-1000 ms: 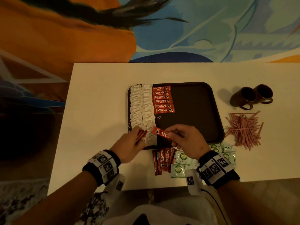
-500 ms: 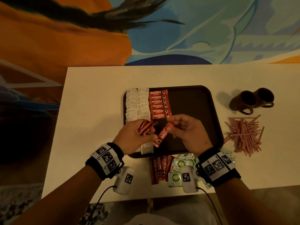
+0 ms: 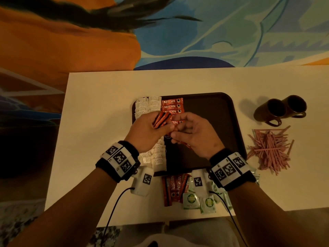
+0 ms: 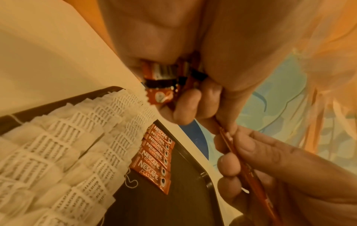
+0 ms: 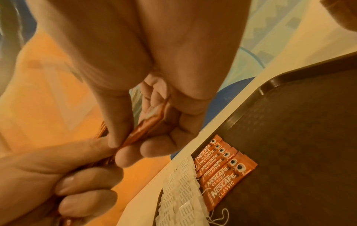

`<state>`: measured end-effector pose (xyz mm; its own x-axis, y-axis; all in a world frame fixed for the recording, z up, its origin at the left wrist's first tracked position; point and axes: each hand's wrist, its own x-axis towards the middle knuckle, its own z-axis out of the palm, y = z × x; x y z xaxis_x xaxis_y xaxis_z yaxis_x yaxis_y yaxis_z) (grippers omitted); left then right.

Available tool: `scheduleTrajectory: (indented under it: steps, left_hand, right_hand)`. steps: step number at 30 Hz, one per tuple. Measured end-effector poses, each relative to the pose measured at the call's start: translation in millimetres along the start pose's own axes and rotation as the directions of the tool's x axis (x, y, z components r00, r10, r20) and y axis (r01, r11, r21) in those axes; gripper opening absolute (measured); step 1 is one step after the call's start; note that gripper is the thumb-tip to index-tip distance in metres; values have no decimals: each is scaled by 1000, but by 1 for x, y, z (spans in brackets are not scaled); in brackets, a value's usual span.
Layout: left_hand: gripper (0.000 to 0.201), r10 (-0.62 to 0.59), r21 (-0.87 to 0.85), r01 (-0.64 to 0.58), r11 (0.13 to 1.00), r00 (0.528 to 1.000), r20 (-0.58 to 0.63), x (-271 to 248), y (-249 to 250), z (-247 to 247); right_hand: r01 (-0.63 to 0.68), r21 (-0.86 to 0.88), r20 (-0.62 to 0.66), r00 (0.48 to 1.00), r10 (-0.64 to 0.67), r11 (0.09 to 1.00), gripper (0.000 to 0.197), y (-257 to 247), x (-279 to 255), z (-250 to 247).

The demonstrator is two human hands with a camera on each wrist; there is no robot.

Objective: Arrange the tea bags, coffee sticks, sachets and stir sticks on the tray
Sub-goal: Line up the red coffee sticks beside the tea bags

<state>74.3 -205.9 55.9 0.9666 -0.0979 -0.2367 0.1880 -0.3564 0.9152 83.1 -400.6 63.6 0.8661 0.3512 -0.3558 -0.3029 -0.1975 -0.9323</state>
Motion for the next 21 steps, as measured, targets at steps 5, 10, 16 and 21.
scheduleTrajectory:
  steps: [5, 10, 16, 21]
  left_hand:
    - [8, -34, -50, 29, 998, 995, -89, 3, -13, -5]
    - [11, -75, 38, 79, 996, 993, -89, 1, -27, 3]
    - [11, -115, 166, 140, 976, 982, -151, 1, -43, 2]
    - [10, -121, 178, 139, 974, 987, -110, 0, -44, 10]
  right_hand:
    - [-15, -23, -30, 999, 14, 1000, 26, 8, 2, -18]
    - [-86, 81, -125, 988, 95, 993, 19, 26, 1, -33]
    - [-261, 44, -252, 931, 263, 964, 13, 57, 15, -42]
    - [-342, 61, -147, 926, 347, 938, 15, 64, 24, -33]
